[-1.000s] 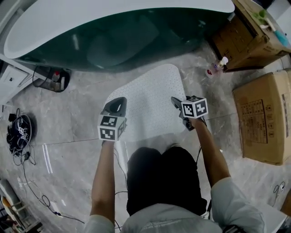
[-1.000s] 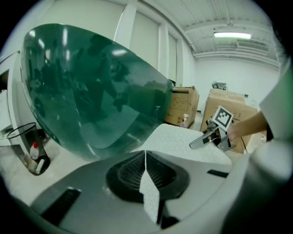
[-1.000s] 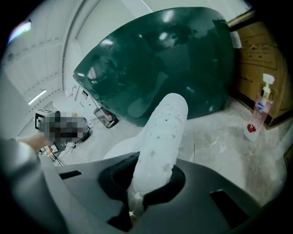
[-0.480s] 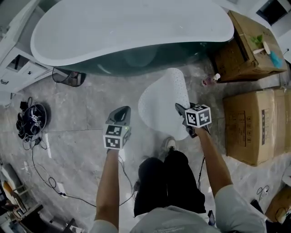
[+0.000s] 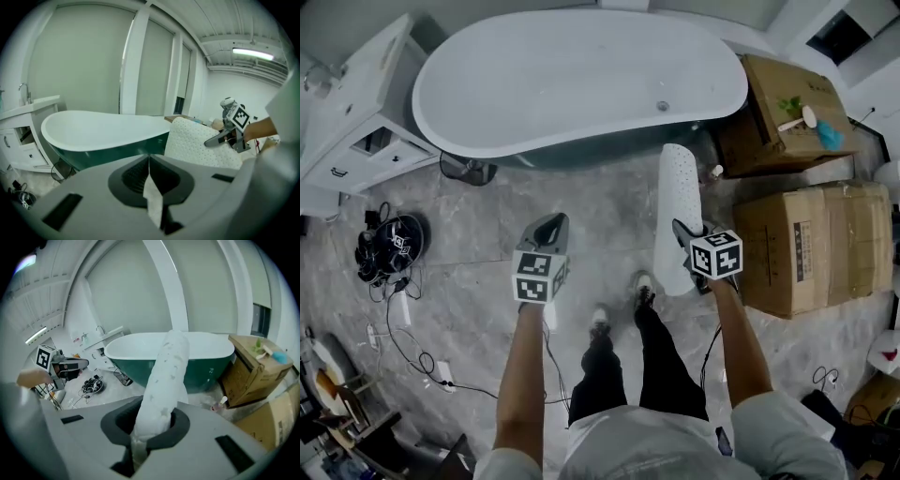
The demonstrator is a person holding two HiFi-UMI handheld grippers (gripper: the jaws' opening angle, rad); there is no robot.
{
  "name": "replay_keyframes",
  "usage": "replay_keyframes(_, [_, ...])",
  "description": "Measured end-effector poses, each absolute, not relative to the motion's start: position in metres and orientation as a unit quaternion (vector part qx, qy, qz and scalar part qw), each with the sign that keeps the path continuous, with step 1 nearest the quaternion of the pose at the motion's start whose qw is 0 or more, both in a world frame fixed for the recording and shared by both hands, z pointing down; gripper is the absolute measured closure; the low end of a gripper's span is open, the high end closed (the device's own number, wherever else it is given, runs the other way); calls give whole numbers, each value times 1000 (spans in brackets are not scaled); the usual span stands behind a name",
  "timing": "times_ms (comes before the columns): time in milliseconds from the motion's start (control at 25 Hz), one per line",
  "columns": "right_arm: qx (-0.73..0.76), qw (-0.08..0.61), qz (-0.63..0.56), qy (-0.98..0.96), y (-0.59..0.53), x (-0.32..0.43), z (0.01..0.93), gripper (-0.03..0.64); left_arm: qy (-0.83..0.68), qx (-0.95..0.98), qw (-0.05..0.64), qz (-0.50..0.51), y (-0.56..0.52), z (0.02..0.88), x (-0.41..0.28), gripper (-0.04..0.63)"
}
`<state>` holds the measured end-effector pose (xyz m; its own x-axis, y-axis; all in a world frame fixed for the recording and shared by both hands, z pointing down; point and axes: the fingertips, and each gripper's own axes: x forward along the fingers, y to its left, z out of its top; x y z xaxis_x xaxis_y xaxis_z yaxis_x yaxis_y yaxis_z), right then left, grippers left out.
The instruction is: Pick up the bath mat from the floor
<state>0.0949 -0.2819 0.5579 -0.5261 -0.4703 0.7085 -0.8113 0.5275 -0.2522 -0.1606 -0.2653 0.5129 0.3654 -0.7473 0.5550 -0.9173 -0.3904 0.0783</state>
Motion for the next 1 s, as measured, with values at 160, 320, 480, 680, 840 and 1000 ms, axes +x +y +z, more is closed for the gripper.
replay_keyframes(160, [421,290,271,-816,-268,112,478,581,-515,813,172,210,-255,440,-161,577])
replay_keyframes(320, [442,271,247,-819,-255,121,401,580,-515,823,151,187,-246,375,-159,576])
replay_keyframes(480, [464,243,203,-827,-243,120,328,581,-513,833,114,173,-240,317,-153,576])
replay_keyframes(680, [482,200,138,-842,-228,109,246,580,-500,851,44,157,-230,241,-138,576])
replay_keyframes(840, [487,171,96,-851,-214,101,194,580,-487,862,-2,141,-217,188,-129,576])
replay_keyframes(1000, [497,146,47,-854,-202,95,145,580,-480,868,-49,116,-205,139,-123,576])
